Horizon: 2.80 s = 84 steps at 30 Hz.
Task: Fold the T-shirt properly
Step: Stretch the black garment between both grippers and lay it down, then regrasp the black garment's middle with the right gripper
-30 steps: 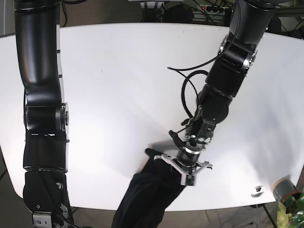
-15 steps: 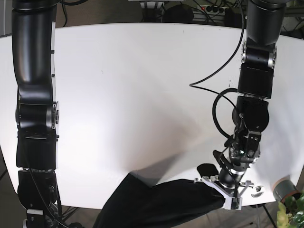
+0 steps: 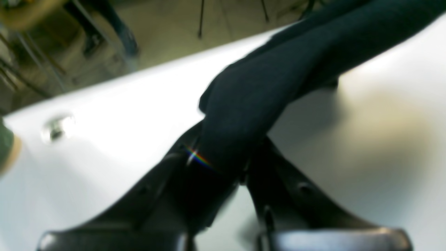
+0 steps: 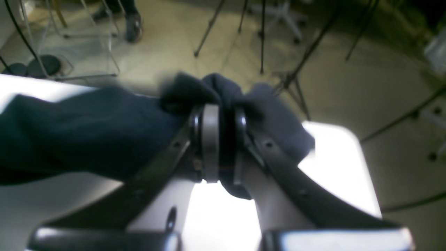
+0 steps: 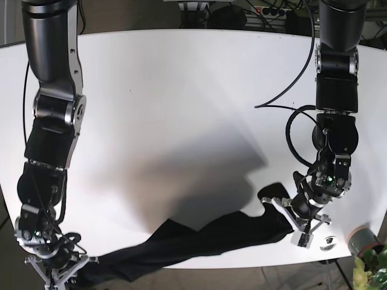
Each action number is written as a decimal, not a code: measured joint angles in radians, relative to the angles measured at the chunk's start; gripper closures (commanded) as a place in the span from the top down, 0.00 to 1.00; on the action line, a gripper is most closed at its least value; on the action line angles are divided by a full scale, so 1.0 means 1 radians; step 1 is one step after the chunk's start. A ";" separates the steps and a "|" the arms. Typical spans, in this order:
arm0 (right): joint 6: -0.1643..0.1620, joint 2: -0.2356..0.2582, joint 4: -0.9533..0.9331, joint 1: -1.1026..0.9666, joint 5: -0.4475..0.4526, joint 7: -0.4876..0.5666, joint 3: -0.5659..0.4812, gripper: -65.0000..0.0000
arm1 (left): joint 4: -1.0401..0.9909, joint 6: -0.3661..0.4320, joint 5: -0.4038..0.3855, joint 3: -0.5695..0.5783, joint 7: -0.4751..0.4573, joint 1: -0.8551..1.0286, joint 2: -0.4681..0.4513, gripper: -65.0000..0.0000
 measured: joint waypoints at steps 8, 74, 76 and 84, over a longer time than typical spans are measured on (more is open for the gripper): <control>-0.002 -0.094 0.277 -0.274 0.003 -0.062 0.123 0.03 | 0.135 -0.002 -0.002 -0.001 0.003 0.181 -0.045 0.00; -0.008 -0.307 0.760 -0.933 0.230 -0.103 0.045 0.91 | 0.349 -0.044 0.000 -0.368 -0.010 0.913 -0.128 0.00; -0.007 -0.302 0.710 -0.894 0.237 -0.105 -0.013 0.90 | 0.349 -0.045 0.000 -0.367 -0.010 0.914 -0.129 0.00; -0.012 -0.294 0.397 -0.709 0.184 -0.100 -0.140 0.67 | 0.349 -0.044 -0.002 -0.367 -0.010 0.912 -0.126 0.00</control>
